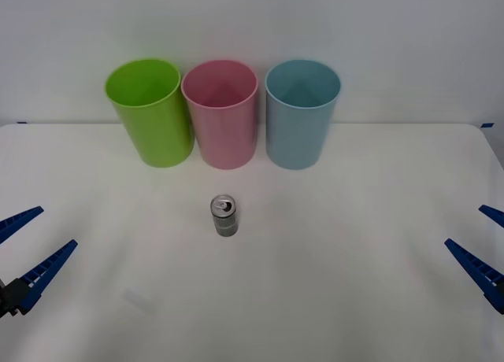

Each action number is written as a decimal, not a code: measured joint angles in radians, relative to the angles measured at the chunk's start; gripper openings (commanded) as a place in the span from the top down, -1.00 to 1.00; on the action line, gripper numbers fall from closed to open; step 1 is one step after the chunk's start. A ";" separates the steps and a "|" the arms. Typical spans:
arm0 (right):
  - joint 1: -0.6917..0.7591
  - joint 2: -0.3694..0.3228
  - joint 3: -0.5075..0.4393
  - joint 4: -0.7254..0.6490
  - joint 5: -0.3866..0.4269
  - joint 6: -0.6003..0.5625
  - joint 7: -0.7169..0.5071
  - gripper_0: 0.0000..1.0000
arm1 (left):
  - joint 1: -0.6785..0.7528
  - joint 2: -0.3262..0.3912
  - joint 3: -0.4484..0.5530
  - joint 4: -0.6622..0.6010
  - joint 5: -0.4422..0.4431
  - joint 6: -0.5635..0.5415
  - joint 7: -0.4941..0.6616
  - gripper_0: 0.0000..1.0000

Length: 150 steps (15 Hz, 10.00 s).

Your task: Grasp the object on the table and drop it into the matching bin: aluminum can to the light blue bin, PET bottle to the pink bin.

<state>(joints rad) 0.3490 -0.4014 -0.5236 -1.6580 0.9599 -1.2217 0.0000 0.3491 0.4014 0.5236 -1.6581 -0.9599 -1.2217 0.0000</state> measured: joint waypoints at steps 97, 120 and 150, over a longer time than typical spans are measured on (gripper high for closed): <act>-0.102 -0.030 0.777 -0.328 0.109 0.869 0.143 1.00 | 0.000 0.000 0.000 0.000 0.000 0.000 0.000 -1.00; -0.696 -0.018 0.626 0.037 0.191 0.892 -0.043 1.00 | 0.000 0.000 0.000 0.000 0.000 0.000 0.000 -1.00; -0.806 0.175 0.528 0.207 0.452 0.844 -0.056 -1.00 | 0.000 0.000 0.000 0.000 0.000 0.000 0.000 -1.00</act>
<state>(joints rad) -0.4568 -0.2261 0.0044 -1.4510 1.4119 -0.3772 -0.0565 0.3491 0.4014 0.5236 -1.6580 -0.9599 -1.2217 0.0000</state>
